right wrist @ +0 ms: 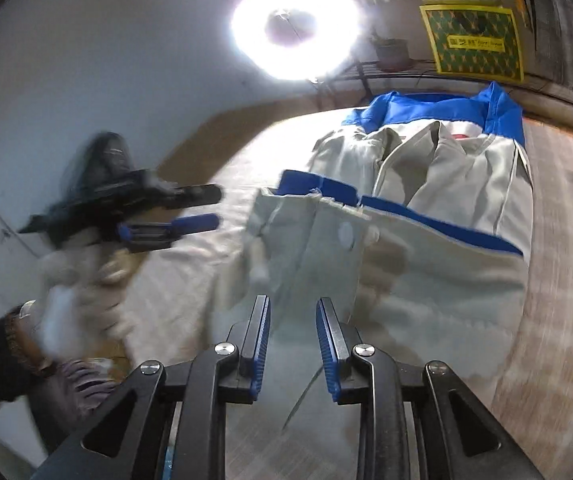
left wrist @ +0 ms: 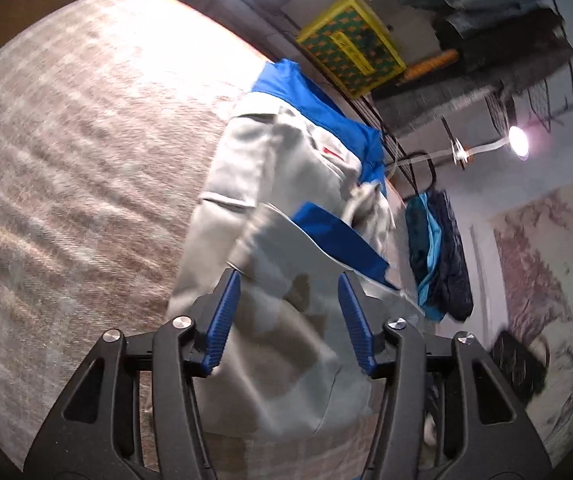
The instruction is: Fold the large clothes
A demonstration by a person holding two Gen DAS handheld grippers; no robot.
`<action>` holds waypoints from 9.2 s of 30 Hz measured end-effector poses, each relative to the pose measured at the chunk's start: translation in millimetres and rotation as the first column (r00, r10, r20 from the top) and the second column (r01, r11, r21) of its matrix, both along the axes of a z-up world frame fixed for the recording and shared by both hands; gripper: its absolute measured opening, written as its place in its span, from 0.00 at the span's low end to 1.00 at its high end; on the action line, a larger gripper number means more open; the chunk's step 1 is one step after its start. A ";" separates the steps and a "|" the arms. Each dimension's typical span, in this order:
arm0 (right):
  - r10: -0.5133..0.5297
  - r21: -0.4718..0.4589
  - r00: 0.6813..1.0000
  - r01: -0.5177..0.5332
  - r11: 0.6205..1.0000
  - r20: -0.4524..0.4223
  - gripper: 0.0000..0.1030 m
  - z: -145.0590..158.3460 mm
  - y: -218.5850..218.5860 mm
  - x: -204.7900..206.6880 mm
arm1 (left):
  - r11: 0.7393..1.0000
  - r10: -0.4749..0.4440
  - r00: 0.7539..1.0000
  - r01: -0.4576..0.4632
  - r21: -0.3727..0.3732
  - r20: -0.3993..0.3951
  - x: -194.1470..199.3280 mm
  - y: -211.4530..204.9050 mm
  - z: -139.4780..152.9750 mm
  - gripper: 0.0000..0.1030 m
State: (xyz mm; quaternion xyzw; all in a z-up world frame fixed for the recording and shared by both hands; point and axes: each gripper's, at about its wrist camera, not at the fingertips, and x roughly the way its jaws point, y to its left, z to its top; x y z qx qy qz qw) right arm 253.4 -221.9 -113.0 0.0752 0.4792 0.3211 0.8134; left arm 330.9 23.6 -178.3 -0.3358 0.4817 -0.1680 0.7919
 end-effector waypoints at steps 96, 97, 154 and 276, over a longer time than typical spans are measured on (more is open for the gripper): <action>-0.279 -0.152 0.958 0.285 0.946 0.065 0.22 -46.1 -111.6 209.8 | 0.886 -0.230 0.962 0.145 0.440 0.147 219.3 -26.8 -26.7 0.32; -0.268 -0.167 0.962 0.274 0.947 0.059 0.22 -53.3 -109.0 217.3 | 0.877 -0.241 0.960 0.154 0.455 0.140 226.2 -29.9 -32.3 0.32; -0.232 0.007 0.955 0.235 0.972 0.183 0.02 2.4 -114.1 285.3 | 0.966 -0.228 0.910 0.167 0.195 0.346 278.6 -22.4 28.1 0.00; -0.316 0.093 0.921 0.344 0.935 -0.227 0.06 -53.6 -51.8 -43.0 | 0.995 -0.098 0.991 0.098 -0.010 -0.095 -58.1 42.9 -62.4 0.01</action>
